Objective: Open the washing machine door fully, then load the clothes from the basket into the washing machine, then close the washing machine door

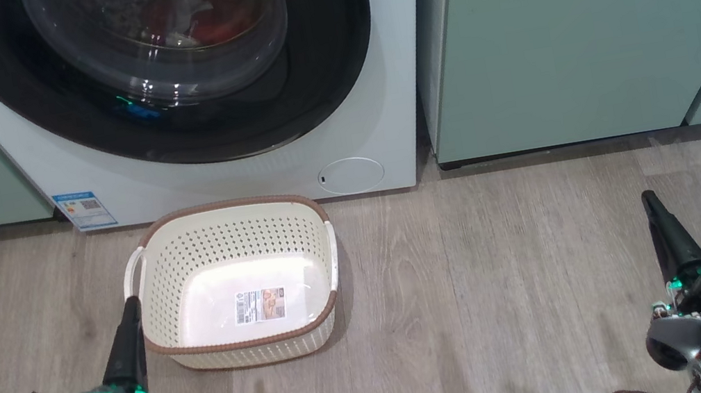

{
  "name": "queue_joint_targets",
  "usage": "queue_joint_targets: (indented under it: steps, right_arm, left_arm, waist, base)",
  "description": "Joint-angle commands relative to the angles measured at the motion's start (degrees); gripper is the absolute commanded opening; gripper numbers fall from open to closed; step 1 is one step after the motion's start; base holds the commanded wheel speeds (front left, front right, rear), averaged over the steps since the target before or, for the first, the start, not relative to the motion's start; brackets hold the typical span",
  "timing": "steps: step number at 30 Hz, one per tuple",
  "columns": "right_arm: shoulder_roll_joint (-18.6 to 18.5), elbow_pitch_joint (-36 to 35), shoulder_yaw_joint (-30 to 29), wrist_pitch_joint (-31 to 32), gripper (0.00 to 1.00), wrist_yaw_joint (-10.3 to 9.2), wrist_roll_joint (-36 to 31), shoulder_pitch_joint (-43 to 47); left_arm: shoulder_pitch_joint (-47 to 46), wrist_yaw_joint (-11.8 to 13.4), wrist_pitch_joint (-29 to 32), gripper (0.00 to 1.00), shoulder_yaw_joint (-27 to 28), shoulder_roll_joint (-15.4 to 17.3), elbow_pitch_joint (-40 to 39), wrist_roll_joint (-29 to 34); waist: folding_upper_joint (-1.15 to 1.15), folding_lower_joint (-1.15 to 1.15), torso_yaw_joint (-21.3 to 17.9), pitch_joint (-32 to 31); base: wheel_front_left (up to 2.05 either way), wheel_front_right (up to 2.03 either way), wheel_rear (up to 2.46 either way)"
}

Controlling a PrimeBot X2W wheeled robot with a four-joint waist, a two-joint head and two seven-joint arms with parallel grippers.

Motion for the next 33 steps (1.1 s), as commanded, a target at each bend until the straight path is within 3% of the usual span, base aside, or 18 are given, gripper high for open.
queue_joint_targets:
  steps: [1,33]
  right_arm:
    - [-0.83,-1.84,0.99,0.45,0.0,0.01,0.04,-2.82]
    - [-0.74,-1.83,0.85,0.56,0.0,0.01,-0.07,-2.84]
  left_arm:
    - [-2.72,-0.53,0.14,0.0,2.1,0.32,-1.69,-0.19]
    - [-2.74,-0.53,0.31,0.0,2.31,0.18,-1.69,-0.02]
  waist:
    - [0.0,0.0,0.0,0.0]
    - [0.0,0.0,0.0,0.0]
  base:
    - [0.0,0.0,0.0]
    - [0.0,0.0,0.0]
